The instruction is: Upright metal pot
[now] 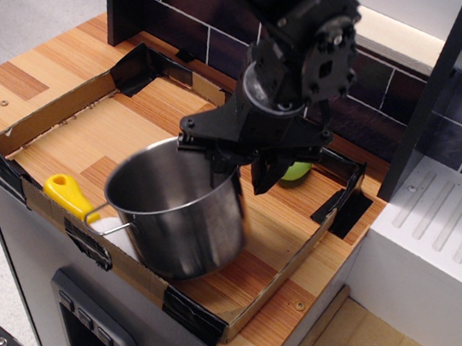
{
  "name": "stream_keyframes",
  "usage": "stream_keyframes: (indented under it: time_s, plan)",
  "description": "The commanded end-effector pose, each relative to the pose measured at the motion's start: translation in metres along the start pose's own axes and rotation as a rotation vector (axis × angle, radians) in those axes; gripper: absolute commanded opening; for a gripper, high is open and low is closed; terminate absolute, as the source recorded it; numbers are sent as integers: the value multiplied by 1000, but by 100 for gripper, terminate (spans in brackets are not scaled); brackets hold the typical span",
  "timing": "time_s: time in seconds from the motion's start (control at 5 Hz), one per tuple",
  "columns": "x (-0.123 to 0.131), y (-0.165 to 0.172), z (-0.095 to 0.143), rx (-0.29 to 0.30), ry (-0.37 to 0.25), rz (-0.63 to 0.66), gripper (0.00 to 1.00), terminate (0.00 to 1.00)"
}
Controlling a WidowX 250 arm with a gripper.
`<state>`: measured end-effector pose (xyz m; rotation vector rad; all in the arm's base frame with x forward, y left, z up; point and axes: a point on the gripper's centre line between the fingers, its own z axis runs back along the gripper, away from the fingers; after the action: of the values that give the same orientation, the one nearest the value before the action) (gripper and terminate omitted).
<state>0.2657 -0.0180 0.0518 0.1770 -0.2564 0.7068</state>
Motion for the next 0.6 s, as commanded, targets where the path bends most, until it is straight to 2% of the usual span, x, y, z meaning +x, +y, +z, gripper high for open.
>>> stream_keyframes:
  time_s: [0.0,0.2,0.4]
  plan:
    - [7,-23,-2,-94,-103,67,0,0]
    - [10,-33,5,-117,-106,64,100,0]
    - [4,-28,17,-180,-74,20,100,0]
